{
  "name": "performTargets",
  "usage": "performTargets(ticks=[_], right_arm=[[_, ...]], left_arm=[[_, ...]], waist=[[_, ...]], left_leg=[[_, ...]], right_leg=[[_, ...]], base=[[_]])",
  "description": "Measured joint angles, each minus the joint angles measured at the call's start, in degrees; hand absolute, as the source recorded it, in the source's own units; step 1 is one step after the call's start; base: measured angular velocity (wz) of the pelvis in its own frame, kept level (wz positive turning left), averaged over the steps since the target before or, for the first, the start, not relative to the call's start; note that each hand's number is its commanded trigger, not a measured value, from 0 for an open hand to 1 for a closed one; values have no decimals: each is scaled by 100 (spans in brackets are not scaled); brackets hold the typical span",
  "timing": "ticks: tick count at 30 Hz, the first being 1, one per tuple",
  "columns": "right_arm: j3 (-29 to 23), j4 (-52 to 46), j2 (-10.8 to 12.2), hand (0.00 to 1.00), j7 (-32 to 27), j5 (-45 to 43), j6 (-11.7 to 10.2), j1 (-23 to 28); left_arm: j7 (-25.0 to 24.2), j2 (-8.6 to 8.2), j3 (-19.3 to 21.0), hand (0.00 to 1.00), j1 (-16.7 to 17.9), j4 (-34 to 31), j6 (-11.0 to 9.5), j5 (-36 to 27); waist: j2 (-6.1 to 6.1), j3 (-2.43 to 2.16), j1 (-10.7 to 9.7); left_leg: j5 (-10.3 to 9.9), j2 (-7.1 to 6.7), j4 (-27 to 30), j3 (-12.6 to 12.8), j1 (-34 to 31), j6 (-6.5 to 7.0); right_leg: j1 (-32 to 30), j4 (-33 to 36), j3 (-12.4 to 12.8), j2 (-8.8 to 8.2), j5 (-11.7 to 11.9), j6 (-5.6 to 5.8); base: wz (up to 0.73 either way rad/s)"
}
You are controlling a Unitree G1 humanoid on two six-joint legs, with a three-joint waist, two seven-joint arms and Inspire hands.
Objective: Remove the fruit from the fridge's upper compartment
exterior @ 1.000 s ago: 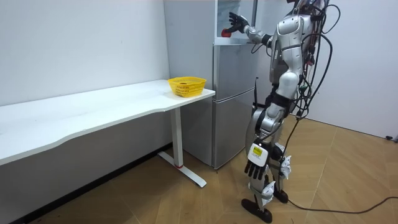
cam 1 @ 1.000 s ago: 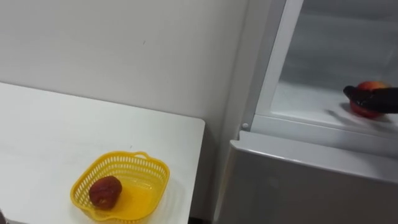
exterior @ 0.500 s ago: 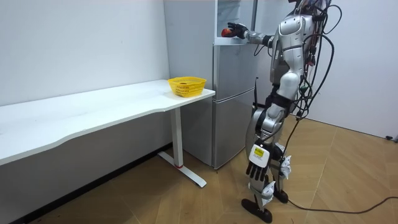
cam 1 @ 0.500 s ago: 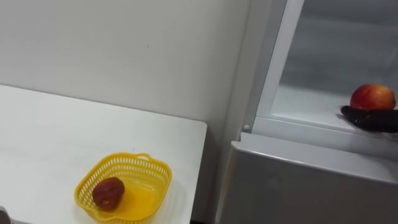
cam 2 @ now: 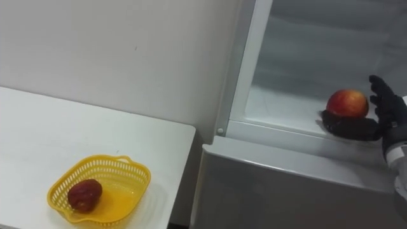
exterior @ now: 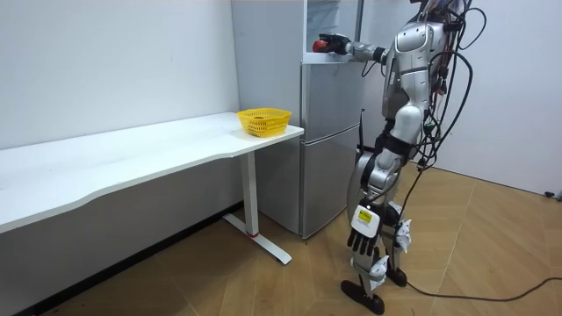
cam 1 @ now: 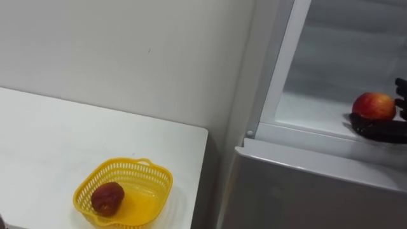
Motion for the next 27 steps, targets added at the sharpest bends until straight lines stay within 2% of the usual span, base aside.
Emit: performTargets(ticks=[1, 2, 12, 17, 27], right_arm=[[9, 49, -22, 92, 89, 0, 0, -15], [9, 69, -36, 100, 138, 0, 0, -16], [62, 350, -185, 100, 573, 244, -31, -127], [55, 389, -306, 100, 588, 263, -76, -127], [139, 465, -372, 100, 584, 268, -64, -257]], left_arm=[[0, 13, -1, 0, -1, 0, 7, -6], [1, 24, -1, 0, -1, -1, 7, -12], [31, 107, -10, 0, -27, -3, 9, -113], [11, 117, -10, 0, -58, 2, 9, -111], [19, 140, -10, 0, -110, 2, 13, -112]], waist=[[-11, -8, 0], [-18, -13, 2], [-52, -3, 4], [-93, 20, 17], [-100, 24, 85]], left_leg=[[0, 0, -4, 1, 1, 0], [0, 1, -5, 1, 1, 0], [1, 4, -2, -9, 30, 0], [-3, 5, 1, -27, 15, -4], [-3, 6, -16, -15, 42, -4]], right_leg=[[-1, 0, 2, 0, 0, 0], [-1, 0, 2, 0, 0, 0], [21, -1, 0, 1, 0, 0], [8, -3, 3, 5, 0, 0], [-2, -21, 90, 14, 0, 0]], base=[[0], [0], [0], [0], [1]])
